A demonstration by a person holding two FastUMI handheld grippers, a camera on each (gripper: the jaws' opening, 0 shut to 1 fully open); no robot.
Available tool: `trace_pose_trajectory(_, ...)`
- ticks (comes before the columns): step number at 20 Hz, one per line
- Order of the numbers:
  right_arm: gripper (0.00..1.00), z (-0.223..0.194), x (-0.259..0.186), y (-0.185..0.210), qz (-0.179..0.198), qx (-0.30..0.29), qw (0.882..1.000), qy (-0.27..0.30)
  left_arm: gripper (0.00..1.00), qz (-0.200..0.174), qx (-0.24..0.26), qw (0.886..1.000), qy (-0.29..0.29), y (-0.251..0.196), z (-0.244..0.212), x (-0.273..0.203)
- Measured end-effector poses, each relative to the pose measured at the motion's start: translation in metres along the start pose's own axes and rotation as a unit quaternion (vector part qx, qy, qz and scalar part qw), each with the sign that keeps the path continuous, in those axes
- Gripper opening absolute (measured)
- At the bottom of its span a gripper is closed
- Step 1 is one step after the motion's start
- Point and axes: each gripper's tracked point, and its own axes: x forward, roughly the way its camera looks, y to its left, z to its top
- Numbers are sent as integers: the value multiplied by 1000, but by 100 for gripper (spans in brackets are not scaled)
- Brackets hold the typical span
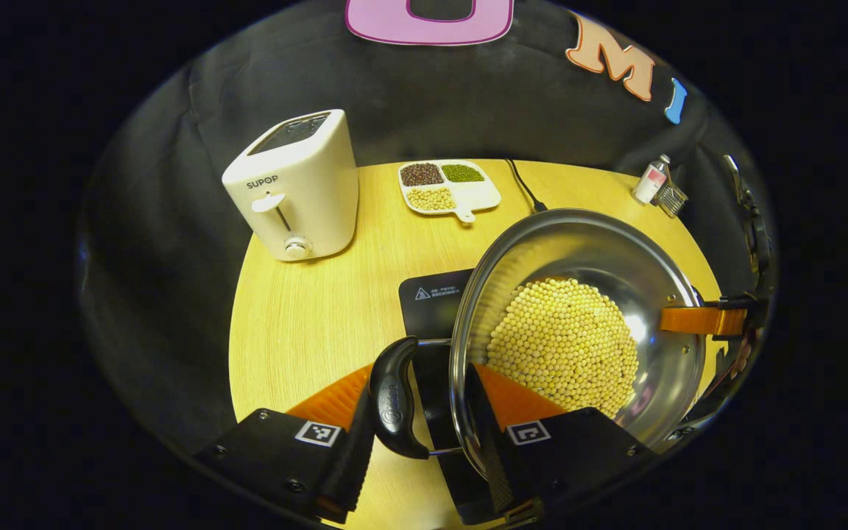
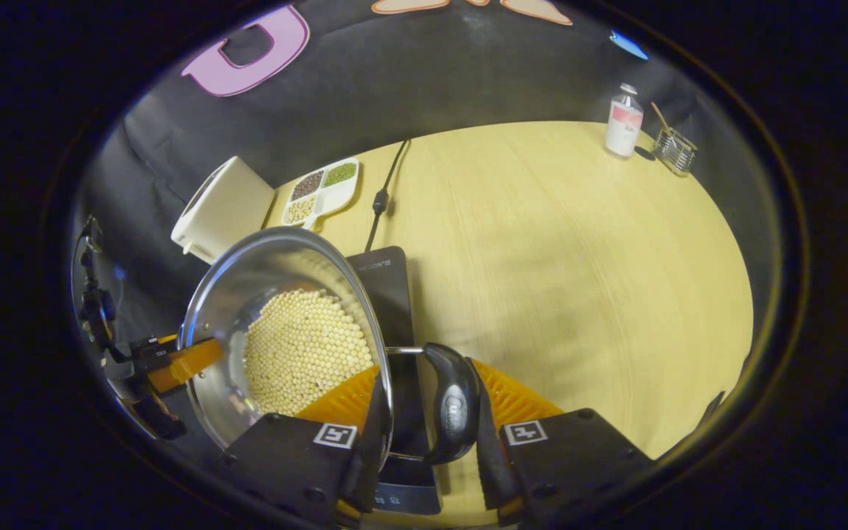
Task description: First push the handle of the pot to place it horizontally, then grasp the pot with both hands and set it on the induction cooktop.
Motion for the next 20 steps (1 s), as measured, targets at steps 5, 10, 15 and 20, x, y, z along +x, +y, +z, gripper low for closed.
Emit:
trace_pose_trajectory(5, 67, 21, -21, -3, 21, 18, 999, -44, 69, 33, 9, 997, -75, 1, 24, -24)
trace_pose_trajectory(10, 74, 35, -47, -8, 57, 14, 995, -83, 76, 82, 34, 988, -129, -4, 52, -66)
trace_pose_trajectory(15, 91, 45, -101, -33, 107, -15, 985, -138, 75, 119, 31, 972, -198, -49, 71, -131)
trace_pose_trajectory(20, 93, 41, -175, -77, 135, -47, 966, -215, 75, 102, -6, 962, -253, -141, 58, -196)
